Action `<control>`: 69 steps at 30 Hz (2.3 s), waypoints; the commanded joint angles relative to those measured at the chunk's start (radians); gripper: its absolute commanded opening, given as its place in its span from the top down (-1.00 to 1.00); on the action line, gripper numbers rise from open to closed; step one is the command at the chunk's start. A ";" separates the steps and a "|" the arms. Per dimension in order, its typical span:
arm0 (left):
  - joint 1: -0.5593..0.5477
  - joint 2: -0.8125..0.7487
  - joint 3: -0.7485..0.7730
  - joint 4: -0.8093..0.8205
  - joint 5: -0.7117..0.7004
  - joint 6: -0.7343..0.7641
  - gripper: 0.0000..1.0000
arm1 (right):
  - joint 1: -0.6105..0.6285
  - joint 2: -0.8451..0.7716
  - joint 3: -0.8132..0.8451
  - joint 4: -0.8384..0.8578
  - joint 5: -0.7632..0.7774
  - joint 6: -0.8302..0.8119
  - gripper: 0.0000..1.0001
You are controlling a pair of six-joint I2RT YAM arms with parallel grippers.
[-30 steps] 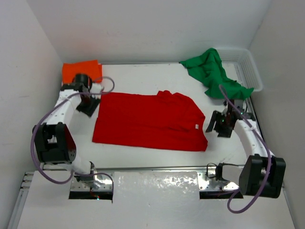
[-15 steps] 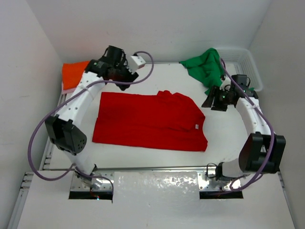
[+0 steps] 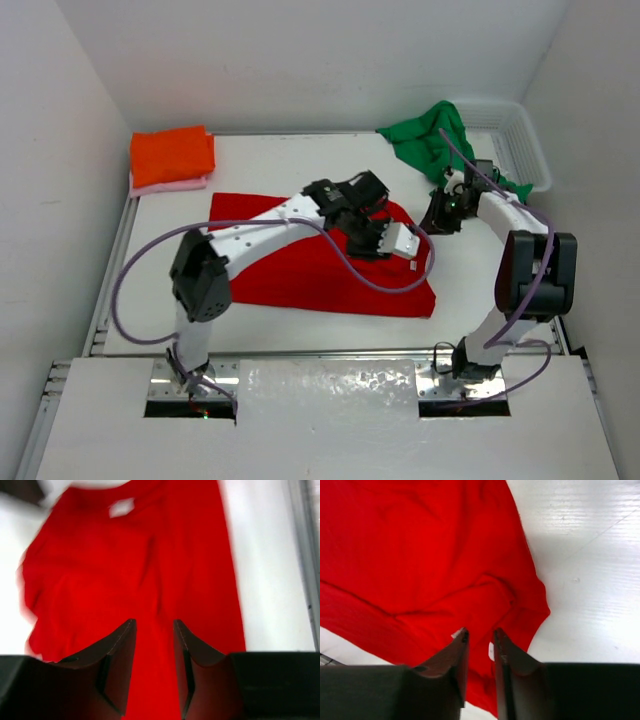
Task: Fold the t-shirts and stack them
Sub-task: Fold the flattened tshirt in 1/3 of the way
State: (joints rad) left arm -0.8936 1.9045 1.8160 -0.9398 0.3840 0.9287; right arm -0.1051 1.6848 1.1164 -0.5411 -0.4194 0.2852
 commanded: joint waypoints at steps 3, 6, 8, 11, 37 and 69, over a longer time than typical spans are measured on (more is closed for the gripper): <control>-0.019 0.149 0.075 0.033 0.249 0.148 0.33 | 0.019 0.041 -0.001 0.072 0.010 0.026 0.43; -0.019 0.211 0.124 -0.019 0.295 0.275 0.32 | 0.036 0.044 0.025 0.064 0.068 -0.014 0.40; -0.018 0.212 0.100 -0.013 0.303 0.330 0.33 | 0.036 0.052 0.054 0.038 0.093 -0.035 0.37; -0.010 0.205 0.010 0.044 0.335 0.375 0.37 | 0.039 0.050 0.060 0.027 0.113 -0.069 0.36; 0.012 0.297 -0.047 0.342 0.293 -0.021 0.12 | 0.071 0.246 0.137 0.053 0.097 -0.164 0.44; -0.011 0.347 0.123 0.238 0.279 -0.103 0.28 | 0.093 0.246 0.100 0.066 0.137 -0.179 0.51</control>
State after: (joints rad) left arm -0.9035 2.2757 1.9133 -0.7124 0.6785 0.8524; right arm -0.0216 1.9144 1.1671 -0.4759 -0.3050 0.1310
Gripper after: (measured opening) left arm 0.364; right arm 0.249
